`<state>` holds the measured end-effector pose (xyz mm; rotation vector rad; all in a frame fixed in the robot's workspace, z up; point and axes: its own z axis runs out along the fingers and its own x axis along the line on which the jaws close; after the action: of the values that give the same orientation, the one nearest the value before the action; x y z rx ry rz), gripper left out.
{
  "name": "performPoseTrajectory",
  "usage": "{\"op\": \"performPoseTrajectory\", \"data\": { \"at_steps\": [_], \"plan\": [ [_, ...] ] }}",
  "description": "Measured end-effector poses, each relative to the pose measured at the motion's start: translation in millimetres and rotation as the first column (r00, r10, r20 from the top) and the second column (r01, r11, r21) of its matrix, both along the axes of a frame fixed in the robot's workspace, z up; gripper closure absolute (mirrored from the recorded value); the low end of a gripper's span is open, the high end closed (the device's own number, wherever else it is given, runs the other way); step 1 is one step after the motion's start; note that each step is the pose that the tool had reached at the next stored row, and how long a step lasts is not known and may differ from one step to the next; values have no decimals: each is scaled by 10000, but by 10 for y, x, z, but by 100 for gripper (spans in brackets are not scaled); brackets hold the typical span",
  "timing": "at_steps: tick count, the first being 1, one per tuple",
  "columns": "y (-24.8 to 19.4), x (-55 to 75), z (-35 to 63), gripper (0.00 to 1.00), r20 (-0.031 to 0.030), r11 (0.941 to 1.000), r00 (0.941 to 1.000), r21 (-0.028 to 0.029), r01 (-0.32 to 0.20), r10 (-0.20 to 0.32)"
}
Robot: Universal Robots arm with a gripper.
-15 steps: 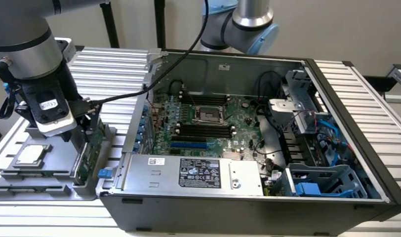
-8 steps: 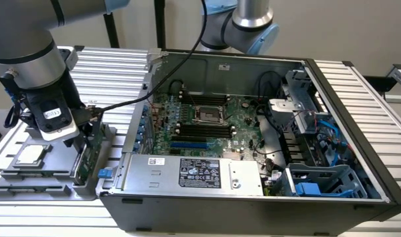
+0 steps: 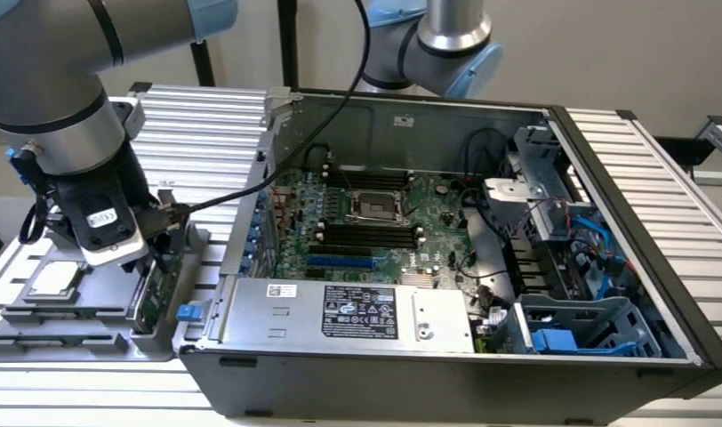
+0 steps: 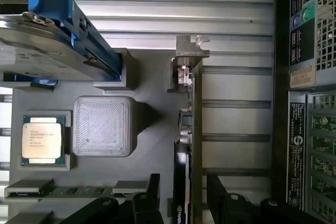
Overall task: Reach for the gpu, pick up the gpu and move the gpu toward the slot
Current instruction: 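Pick up the gpu and move the gpu toward the slot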
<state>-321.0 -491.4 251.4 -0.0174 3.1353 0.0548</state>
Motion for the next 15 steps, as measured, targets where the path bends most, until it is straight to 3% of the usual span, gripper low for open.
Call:
{"op": "performPoseTrajectory", "data": {
  "at_steps": [4,12,15],
  "plan": [
    [11,0,-52,52,0,10000,10000,0,25,-25],
    [38,0,-66,52,0,10000,10000,0,39,-39],
    [44,0,-71,60,0,10000,10000,0,39,-39]
  ]
}}
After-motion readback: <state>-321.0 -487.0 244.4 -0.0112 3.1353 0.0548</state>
